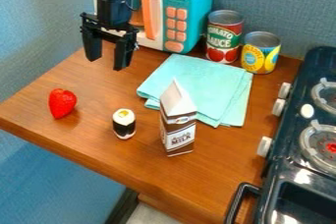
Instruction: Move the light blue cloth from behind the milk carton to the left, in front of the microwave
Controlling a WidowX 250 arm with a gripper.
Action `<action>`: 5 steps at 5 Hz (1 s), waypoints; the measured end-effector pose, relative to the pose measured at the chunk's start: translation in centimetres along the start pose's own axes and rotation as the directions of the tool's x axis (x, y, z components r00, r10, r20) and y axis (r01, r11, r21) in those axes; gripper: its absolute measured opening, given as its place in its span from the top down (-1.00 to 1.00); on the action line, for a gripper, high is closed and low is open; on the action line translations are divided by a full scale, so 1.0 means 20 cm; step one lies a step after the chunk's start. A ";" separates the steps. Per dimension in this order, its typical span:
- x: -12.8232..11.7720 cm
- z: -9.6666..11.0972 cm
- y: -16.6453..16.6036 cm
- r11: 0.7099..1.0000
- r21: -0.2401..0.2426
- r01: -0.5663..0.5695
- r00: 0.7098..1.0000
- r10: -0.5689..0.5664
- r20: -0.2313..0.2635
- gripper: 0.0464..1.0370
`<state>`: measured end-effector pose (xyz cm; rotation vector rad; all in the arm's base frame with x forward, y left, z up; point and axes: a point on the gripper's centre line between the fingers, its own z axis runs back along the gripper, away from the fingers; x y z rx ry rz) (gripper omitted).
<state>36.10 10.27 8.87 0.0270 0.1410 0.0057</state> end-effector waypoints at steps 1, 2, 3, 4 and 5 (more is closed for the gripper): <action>-0.01 -0.09 -0.01 1.000 -0.011 0.003 0.999 -0.004 -0.052 -0.92; 0.02 -0.11 -0.08 1.000 -0.005 0.009 0.999 -0.010 -0.048 -0.92; 0.06 -0.10 -0.23 0.996 -0.029 0.081 0.996 -0.082 -0.029 -0.92; 0.08 -0.08 -0.31 0.995 -0.027 0.101 0.995 -0.101 -0.023 -0.92; 0.18 -0.13 -0.42 0.996 -0.019 0.089 0.995 -0.090 -0.036 -0.92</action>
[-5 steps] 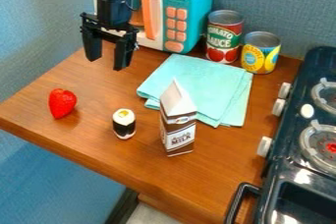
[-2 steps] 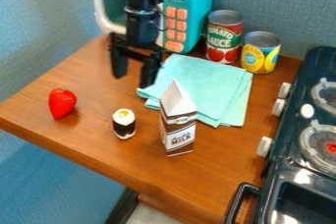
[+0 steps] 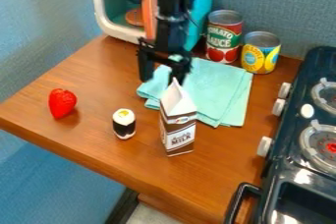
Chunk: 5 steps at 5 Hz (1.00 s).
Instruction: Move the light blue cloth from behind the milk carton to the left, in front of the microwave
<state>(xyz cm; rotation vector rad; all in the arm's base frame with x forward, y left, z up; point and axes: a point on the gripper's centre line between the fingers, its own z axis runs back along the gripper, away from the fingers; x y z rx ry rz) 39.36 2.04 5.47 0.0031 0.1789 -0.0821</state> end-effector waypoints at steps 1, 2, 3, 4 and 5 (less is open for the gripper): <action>0.09 0.03 -0.05 0.999 0.017 -0.036 0.997 0.035 0.066 -0.92; 0.14 0.00 -0.09 0.999 0.006 -0.045 0.996 0.044 0.074 -0.92; 0.16 -0.05 -0.13 0.998 0.017 -0.057 0.994 0.055 0.096 -0.92; 0.14 -0.14 -0.13 0.997 -0.007 -0.082 0.985 0.082 0.149 -0.92; 0.11 -0.14 -0.08 0.990 -0.089 -0.111 0.953 0.131 0.272 -0.92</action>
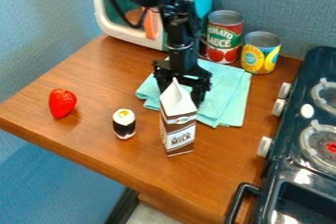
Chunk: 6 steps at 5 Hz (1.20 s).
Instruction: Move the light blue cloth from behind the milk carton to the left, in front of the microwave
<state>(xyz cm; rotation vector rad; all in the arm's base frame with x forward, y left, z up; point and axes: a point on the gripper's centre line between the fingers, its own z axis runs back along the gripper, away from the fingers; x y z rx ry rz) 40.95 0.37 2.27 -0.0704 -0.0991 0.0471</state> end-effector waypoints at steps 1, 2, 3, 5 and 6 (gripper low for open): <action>0.00 0.00 0.06 0.999 0.030 -0.035 0.999 0.035 0.004 -0.92; -0.02 0.01 0.20 0.990 0.103 -0.092 0.995 0.095 -0.031 -0.93; 0.01 0.02 0.32 0.978 0.161 -0.136 0.988 0.145 -0.046 -0.93; 0.04 0.05 0.54 0.950 0.236 -0.204 0.970 0.229 -0.083 -0.93; -0.01 0.07 0.66 0.922 0.302 -0.243 0.952 0.287 -0.110 -0.93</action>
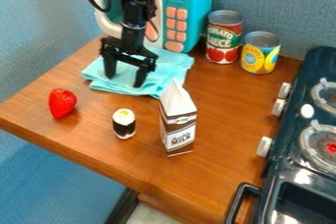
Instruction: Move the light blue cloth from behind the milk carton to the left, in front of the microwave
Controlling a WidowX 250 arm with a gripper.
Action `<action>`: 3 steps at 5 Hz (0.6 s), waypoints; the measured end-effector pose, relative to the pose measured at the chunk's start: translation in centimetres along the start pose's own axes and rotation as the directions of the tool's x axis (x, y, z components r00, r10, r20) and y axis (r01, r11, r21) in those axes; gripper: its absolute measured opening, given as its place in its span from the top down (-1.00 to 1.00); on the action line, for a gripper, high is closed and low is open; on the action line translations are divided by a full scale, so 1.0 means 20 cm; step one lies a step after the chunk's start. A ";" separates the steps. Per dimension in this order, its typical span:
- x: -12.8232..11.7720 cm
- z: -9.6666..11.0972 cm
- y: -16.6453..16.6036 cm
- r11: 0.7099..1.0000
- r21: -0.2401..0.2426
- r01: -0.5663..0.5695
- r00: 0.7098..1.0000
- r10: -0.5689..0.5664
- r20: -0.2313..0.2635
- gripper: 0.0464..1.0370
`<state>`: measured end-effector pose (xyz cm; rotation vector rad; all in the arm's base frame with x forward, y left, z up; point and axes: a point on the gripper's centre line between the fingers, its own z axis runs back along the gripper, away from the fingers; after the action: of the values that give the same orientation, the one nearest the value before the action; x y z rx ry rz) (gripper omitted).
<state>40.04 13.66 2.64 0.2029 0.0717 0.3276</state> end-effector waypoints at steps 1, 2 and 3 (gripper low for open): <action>-0.02 -0.02 0.05 0.998 0.056 -0.010 0.999 0.012 -0.035 -0.93; -0.02 -0.03 0.09 0.998 0.060 -0.020 0.998 0.024 -0.061 -0.93; 0.00 -0.03 0.13 0.998 0.053 -0.023 0.997 0.027 -0.070 -0.93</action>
<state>39.10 16.08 2.49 0.2440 0.1479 0.3584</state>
